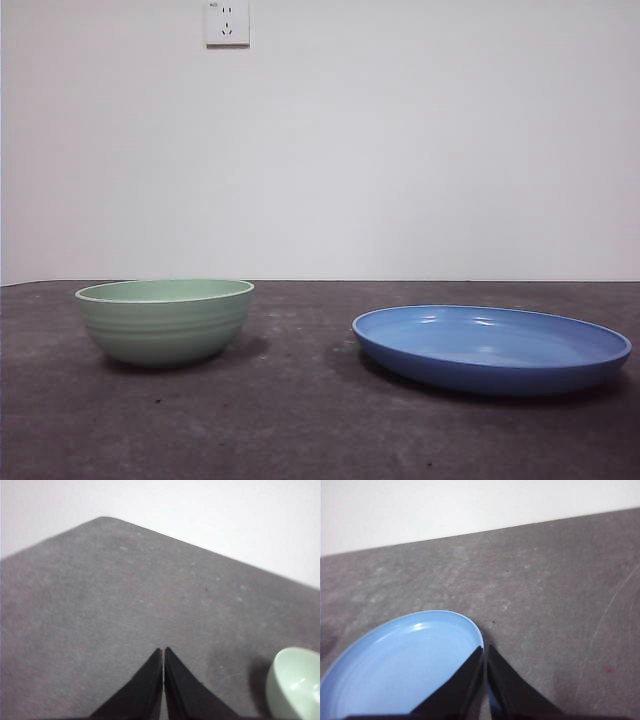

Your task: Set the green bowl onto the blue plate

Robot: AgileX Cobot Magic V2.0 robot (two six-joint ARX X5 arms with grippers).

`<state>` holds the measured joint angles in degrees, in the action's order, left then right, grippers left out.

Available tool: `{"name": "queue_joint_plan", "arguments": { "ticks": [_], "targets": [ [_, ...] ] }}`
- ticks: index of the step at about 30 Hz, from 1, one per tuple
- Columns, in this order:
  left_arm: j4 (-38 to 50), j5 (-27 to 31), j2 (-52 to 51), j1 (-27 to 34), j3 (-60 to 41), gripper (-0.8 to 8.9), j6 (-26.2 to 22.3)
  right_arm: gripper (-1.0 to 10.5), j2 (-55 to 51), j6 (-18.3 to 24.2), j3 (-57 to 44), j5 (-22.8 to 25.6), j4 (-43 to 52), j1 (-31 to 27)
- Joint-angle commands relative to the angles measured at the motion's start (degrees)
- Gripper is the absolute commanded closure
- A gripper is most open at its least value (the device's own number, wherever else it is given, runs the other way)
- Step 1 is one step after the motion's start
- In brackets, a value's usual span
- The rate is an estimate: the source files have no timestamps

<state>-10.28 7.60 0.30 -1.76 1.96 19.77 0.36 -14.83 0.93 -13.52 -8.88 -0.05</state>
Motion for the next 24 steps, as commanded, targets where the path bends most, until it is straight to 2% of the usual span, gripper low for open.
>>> {"name": "queue_joint_plan", "arguments": {
  "ticks": [1,6,12,19,24],
  "targets": [
    [-0.4,0.1,-0.1,0.0,-0.5,8.07,6.4,9.4,-0.2,-5.2,-0.2,-0.6,-0.5,0.0],
    [-0.5,-3.7,-0.1,0.0,1.6,8.06,10.6,9.4,-0.2,-8.9,0.6,-1.3,-0.4,-0.1],
    [-1.5,-6.2,0.2,0.0,7.0,8.05,11.1,9.4,-0.1,-9.2,5.6,-1.3,-0.4,-0.1],
    [-7.8,-6.8,3.9,0.0,16.9,8.05,10.5,9.4,0.7,-8.9,14.4,-1.0,-2.1,-0.1],
    [-13.1,-11.7,9.2,0.0,24.8,8.05,6.0,9.4,5.1,-6.7,22.6,-1.2,-7.7,-0.1]
  ]
}}
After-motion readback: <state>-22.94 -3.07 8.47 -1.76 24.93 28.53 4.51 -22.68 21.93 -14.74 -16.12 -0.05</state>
